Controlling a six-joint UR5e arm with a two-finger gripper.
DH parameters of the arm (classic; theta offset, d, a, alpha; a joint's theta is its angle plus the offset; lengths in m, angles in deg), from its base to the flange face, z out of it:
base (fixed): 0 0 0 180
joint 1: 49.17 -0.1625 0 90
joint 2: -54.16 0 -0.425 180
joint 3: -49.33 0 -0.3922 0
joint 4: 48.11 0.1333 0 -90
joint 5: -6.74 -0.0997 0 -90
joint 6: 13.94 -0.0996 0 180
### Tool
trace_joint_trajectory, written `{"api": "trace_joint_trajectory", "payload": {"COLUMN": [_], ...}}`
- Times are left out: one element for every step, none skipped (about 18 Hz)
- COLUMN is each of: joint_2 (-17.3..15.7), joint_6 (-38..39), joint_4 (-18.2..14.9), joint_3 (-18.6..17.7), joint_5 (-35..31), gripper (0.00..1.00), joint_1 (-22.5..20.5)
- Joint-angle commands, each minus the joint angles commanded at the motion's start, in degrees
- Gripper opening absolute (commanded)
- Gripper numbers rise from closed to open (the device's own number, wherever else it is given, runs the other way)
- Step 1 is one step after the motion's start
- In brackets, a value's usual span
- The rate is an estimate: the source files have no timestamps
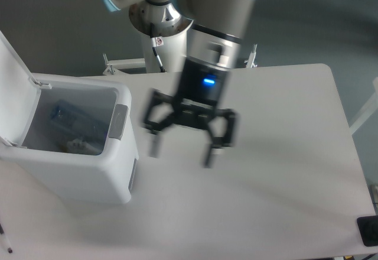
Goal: Place the trash in the trash can
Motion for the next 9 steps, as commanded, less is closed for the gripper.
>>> {"api": "trace_joint_trajectory", "payload": {"joint_2": [0.00,0.00,-0.09,-0.09,-0.09,0.00,0.00,0.00,0.09], "joint_6": [-4.56,-9.30,-14.14,-18.97,-23.89,-28.12,-31.29,-32.98,-33.43], "joint_4": [-0.09,-0.18,-0.35,-0.35,-0.35,-0.27,-0.35,-0.44,-0.53], "joint_3": [-1.84,-3.34,-5.01,-6.42,-7.65,-8.53,-9.15,-9.24,-9.33], "joint_5": [-2.54,-6.14,-10.52,-15.53,-20.62,-25.46,-28.99,-30.24,-30.60], "gripper": [1.00,1.00,1.00,1.00,1.00,1.00,1.00,1.00,1.00], "joint_1": [-1.23,-2.12,-2.91,-3.44,-4.14,-4.67,-5.02,-5.46,-6.16]}}
